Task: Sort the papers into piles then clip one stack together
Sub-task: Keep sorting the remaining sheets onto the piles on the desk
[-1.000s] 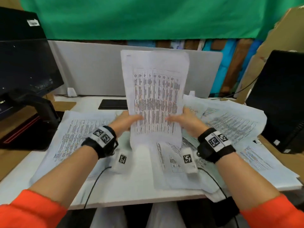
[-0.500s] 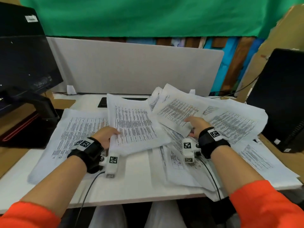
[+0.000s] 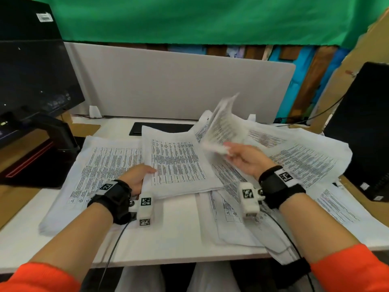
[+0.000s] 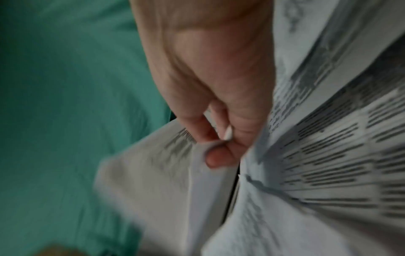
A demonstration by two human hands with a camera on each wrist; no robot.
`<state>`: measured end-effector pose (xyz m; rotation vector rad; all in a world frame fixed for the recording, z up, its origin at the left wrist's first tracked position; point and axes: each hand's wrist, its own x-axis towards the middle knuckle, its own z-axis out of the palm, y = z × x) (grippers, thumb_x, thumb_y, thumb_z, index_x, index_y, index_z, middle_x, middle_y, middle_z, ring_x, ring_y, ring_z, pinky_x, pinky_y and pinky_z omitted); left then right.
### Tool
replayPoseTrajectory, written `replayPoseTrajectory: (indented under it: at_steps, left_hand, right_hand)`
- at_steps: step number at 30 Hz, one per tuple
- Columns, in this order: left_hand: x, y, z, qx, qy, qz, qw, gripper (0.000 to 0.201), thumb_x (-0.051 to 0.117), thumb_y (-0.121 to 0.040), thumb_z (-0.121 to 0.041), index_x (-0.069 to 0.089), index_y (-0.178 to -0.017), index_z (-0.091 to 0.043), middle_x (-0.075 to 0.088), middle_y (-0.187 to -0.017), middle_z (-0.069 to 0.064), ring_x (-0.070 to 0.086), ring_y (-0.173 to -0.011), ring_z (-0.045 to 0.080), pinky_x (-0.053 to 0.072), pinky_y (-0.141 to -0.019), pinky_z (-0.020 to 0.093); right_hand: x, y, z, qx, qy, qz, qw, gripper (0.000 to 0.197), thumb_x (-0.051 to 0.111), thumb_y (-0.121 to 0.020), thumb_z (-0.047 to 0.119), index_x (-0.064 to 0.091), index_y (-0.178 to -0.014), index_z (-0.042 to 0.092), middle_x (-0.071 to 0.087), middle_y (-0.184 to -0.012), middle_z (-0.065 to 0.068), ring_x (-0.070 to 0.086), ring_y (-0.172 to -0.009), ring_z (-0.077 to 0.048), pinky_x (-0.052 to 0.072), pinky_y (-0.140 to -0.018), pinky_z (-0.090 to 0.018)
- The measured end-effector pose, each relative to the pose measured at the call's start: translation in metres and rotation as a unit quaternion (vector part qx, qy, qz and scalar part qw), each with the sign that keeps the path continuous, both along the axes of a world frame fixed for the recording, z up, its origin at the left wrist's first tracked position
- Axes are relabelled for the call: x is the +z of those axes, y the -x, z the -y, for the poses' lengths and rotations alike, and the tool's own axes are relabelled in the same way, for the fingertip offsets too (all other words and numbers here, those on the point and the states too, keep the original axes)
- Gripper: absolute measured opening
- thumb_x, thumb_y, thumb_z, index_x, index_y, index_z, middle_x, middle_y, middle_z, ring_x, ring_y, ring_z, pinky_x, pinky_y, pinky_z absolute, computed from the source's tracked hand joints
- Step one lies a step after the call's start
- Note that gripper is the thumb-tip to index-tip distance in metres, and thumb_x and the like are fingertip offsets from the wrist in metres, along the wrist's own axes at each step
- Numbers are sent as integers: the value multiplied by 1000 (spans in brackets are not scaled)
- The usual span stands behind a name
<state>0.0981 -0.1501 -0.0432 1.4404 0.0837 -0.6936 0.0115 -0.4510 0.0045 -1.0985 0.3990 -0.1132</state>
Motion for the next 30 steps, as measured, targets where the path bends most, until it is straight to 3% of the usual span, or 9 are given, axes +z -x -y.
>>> replayPoseTrajectory:
  at_steps: [4, 7, 11, 15, 19, 21, 24, 27, 30]
  left_hand:
    - [-5, -4, 1, 23, 8, 1, 1000, 32, 44, -100, -16, 51, -126, 1, 72, -95, 17, 73, -77, 28, 59, -64, 39]
    - [0, 0, 2, 40, 24, -5, 999, 40, 39, -101, -37, 59, -113, -5, 67, -112, 16, 65, -101, 33, 52, -85, 45]
    - [-1, -3, 1, 21, 4, -9, 1000, 66, 49, -87, -62, 47, -134, -16, 62, -126, 15, 63, -110, 33, 54, -90, 47]
    - [0, -1, 5, -19, 5, -9, 1000, 31, 54, -94, -36, 53, -119, -19, 69, -108, 14, 69, -92, 28, 60, -64, 34]
    - [-3, -3, 2, -27, -10, 14, 999, 55, 69, -83, -31, 50, -130, -9, 66, -120, 17, 66, -104, 33, 55, -86, 46]
    - [-6, -4, 1, -27, -18, 29, 999, 42, 62, -90, -12, 51, -129, -2, 72, -105, 16, 71, -91, 30, 58, -78, 44]
    - [-8, -3, 1, -37, -20, 43, 998, 36, 50, -94, 2, 49, -130, 3, 69, -105, 17, 69, -90, 30, 59, -75, 42]
    - [-6, -3, 1, -40, -17, 43, 998, 40, 49, -94, 3, 45, -134, 1, 63, -119, 20, 63, -104, 35, 53, -86, 48]
    - [-6, -3, 2, -33, 0, 36, 999, 41, 47, -95, 3, 42, -136, -2, 64, -114, 18, 65, -97, 32, 59, -71, 42]
  right_hand:
    - [-7, 5, -30, 169, 257, -147, 940, 42, 43, -91, -16, 61, -125, 0, 61, -105, -12, 59, -81, -16, 51, -52, -17]
    - [-3, 4, -41, 202, 318, -164, 912, 44, 43, -91, -14, 62, -127, 2, 62, -108, -11, 61, -84, -15, 56, -68, -19]
    - [-2, 1, -52, 234, 369, -169, 883, 48, 42, -90, -13, 63, -128, 7, 60, -114, -7, 59, -96, -18, 53, -88, -27]
    - [0, -2, -56, 256, 395, -172, 865, 49, 41, -90, -12, 64, -128, 10, 57, -120, -6, 56, -93, -15, 51, -88, -28]
    - [-1, -5, -53, 236, 423, -165, 859, 50, 44, -89, -11, 65, -127, 14, 57, -125, -7, 57, -97, -22, 52, -94, -38]
    - [0, -5, -51, 248, 426, -160, 855, 46, 53, -91, -4, 63, -128, 21, 59, -121, -5, 59, -98, -21, 50, -98, -40]
    - [8, -4, -43, 223, 467, -168, 839, 47, 66, -91, 18, 53, -136, 25, 60, -114, -3, 61, -88, -16, 55, -80, -31]
    - [17, -1, -22, 182, 652, -249, 692, 77, 72, -85, 38, 34, -148, 13, 51, -136, -10, 59, -111, -26, 51, -88, -35]
    - [16, 9, -7, 207, 754, -350, 515, 66, 71, -86, 29, 42, -139, 3, 51, -140, -14, 52, -127, -30, 49, -99, -38]
